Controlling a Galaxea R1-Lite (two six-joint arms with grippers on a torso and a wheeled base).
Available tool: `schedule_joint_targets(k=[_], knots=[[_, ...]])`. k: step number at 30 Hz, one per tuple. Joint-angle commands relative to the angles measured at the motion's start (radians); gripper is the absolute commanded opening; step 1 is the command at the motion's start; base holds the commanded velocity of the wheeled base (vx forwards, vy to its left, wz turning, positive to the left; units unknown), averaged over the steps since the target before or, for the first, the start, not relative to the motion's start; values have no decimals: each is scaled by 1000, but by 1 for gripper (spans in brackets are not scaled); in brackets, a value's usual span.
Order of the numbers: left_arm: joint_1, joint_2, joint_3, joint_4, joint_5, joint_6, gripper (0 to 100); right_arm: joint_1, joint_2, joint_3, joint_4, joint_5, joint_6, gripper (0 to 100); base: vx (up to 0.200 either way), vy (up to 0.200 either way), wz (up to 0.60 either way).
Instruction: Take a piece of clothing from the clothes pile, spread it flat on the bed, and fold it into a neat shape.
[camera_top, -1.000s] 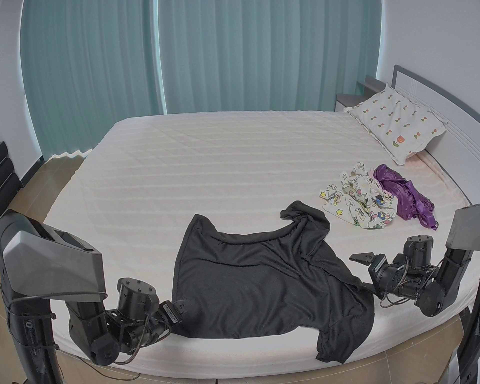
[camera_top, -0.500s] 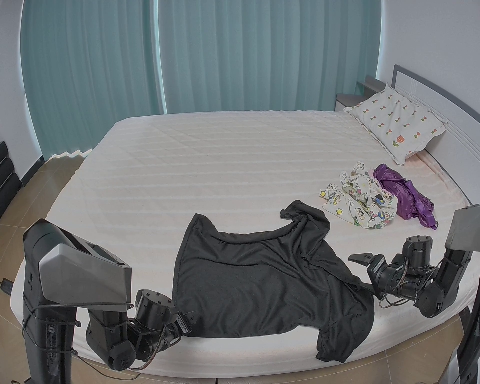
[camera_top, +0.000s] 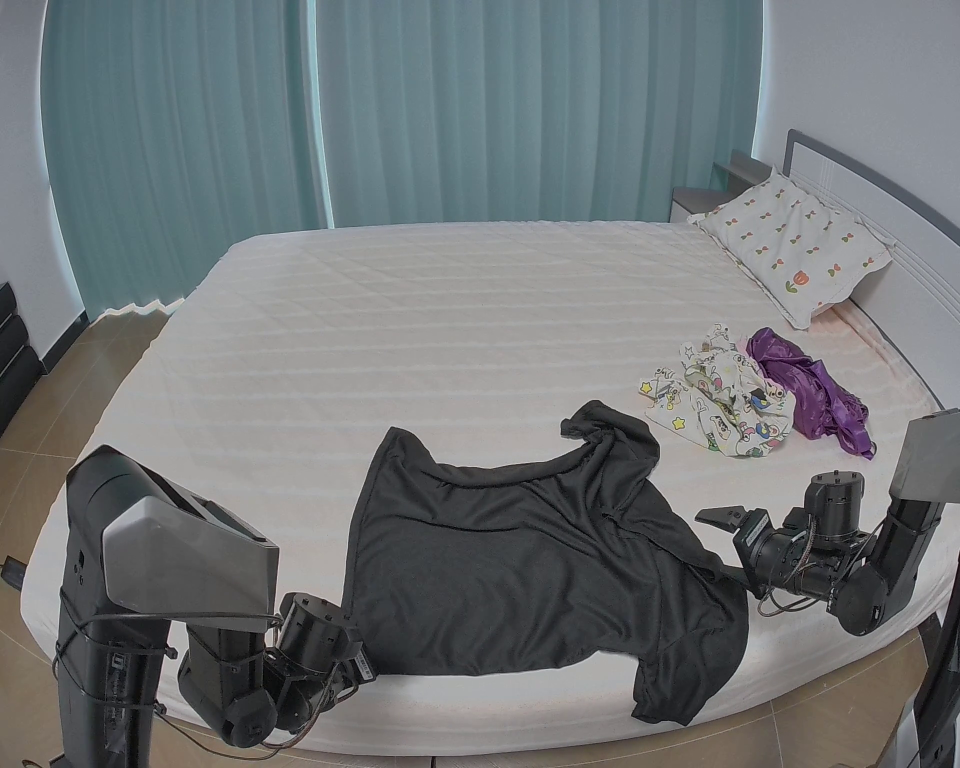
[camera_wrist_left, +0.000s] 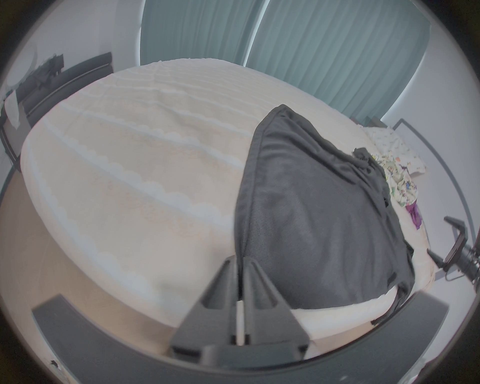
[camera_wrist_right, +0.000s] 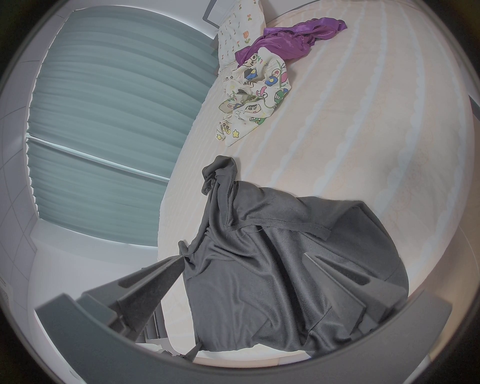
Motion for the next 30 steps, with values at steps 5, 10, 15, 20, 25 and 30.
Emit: schedule_joint_targets(k=[5,10,15,20,25,30], knots=[[-1,-24,110,7,11,56,0,-3,2,2,0,-4,-4,100,0,0,0],[-1,-41,142,62,11,102,0,-8,2,2,0,-4,-4,100,0,0,0],[3,-88,142,163,25,110,0,-8,-1,2,0,-4,-4,100,0,0,0],[6,-125,143,222,28,125,0,-8,1,2,0,-4,-4,100,0,0,0],[13,-130,134,283,28,128,0,-8,1,2,0,-4,-4,100,0,0,0],[13,-125,139,286,28,131,0,-8,1,2,0,-4,-4,100,0,0,0]])
